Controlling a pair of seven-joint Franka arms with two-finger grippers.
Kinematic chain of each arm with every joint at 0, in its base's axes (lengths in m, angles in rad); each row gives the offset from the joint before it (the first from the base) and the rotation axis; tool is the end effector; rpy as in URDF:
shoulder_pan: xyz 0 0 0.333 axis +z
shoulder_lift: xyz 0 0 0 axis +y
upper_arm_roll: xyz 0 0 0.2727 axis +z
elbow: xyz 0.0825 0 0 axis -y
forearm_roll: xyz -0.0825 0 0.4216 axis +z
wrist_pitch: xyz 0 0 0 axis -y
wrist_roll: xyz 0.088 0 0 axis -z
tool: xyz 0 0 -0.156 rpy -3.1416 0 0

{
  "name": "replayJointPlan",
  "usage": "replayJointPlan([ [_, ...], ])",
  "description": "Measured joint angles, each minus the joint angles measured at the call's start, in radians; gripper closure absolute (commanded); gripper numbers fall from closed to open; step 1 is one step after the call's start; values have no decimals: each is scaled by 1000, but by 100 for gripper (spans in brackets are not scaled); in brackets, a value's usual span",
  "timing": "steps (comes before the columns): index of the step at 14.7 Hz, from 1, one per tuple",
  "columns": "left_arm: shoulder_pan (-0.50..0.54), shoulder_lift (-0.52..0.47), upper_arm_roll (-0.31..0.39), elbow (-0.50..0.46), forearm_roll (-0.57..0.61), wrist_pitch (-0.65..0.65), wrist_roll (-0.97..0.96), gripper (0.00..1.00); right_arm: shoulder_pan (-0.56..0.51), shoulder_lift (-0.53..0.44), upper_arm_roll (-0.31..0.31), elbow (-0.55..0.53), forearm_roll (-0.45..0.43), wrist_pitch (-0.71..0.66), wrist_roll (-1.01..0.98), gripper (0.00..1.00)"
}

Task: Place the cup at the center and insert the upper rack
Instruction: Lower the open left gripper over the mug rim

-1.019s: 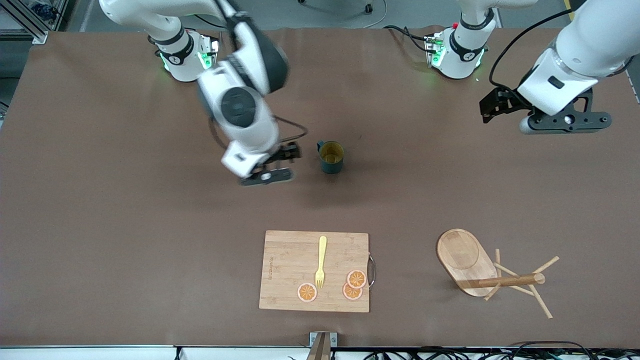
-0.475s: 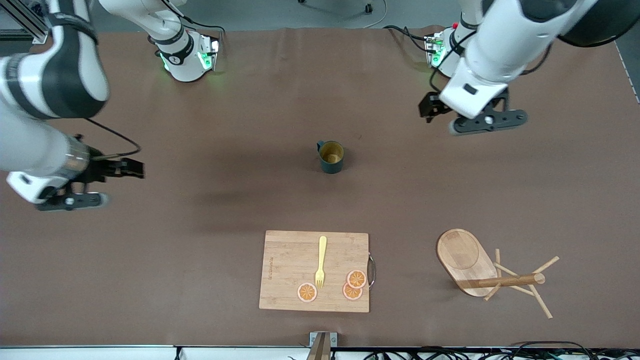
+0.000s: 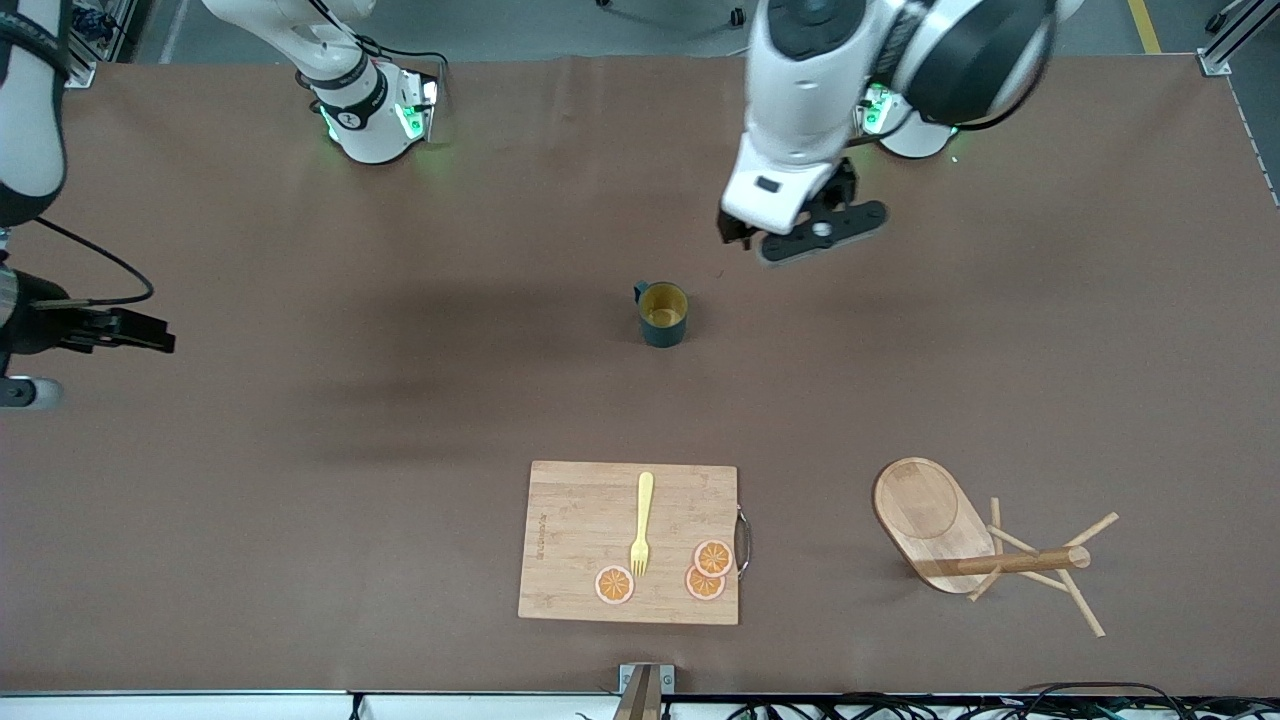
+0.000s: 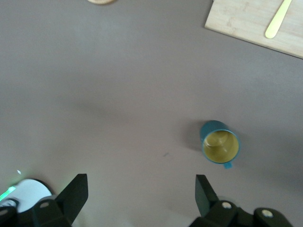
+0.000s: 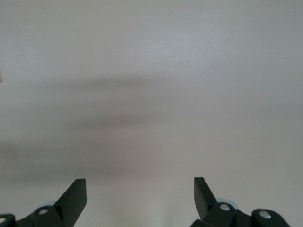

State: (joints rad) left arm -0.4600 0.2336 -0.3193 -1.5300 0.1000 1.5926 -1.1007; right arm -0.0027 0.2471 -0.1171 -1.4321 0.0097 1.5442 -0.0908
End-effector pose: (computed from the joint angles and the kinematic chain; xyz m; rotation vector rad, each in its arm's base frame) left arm 0.4685 -0.4253 0.4173 -2.9589 -0.4677 0.1088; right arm 0.6370 -0.0695 0.4482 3.1292 -0.0435 -0.2109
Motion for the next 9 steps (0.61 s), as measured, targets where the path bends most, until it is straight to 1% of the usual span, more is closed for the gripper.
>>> replayJointPlan([
  [2,-66,51,0,0,38,27,-108,0,-7,1,3,12,0,0,0,0],
  [5,-172,133,-1,-1,100,81,-372,1,-6,1,13,29,0,-1,1,0],
  [9,-300,242,1,5,222,145,-641,3,-5,1,18,39,1,-33,1,0],
])
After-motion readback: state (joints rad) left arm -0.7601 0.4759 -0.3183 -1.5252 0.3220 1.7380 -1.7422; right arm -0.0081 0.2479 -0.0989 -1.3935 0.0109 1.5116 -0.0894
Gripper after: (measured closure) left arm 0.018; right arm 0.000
